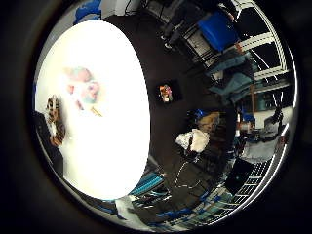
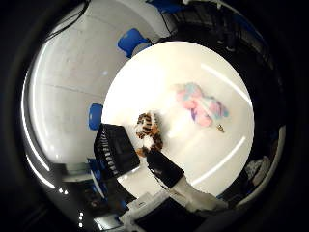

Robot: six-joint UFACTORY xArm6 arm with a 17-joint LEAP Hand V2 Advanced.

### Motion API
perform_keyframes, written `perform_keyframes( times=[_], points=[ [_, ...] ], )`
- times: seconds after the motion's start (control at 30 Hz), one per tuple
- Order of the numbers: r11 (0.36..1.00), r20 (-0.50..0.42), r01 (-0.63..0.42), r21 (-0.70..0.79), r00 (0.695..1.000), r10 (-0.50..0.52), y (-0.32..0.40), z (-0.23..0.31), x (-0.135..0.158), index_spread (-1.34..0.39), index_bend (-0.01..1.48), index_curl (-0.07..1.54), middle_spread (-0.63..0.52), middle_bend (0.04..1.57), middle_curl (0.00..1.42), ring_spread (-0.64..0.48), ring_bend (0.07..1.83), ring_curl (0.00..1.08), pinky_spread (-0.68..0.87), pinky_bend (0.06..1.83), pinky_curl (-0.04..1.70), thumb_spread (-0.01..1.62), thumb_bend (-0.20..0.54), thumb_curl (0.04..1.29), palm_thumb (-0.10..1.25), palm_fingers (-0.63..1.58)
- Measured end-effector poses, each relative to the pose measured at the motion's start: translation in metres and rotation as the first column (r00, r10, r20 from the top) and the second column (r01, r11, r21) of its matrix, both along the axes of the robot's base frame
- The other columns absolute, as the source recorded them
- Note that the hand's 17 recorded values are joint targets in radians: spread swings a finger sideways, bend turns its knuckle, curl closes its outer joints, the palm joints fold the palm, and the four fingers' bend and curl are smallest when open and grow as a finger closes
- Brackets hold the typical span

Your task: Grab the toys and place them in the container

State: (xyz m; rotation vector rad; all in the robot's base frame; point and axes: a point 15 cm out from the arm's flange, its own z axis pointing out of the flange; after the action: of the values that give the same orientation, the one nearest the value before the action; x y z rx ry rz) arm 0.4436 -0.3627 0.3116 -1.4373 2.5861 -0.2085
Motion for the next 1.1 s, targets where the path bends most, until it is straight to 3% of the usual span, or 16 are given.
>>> perform_keyframes(
  times=[0.4,1.1],
  points=[
    [0.999,-0.048,-0.003,0.049,0.999,0.005,0.005,-0.052,0.042,-0.14,0.15,0.25,0.22,0.20,0.33,0.27,0.34,0.27,0.48,0.55,0.32,1.04,-0.026,0.27,0.42,0.05],
    [0.993,-0.150,-0.034,0.113,0.987,0.051,0.040,-0.119,0.059,-0.11,0.15,0.25,0.23,0.20,0.33,0.30,0.38,0.26,0.52,0.64,0.30,1.03,-0.024,0.28,0.40,0.05]
  ],
)
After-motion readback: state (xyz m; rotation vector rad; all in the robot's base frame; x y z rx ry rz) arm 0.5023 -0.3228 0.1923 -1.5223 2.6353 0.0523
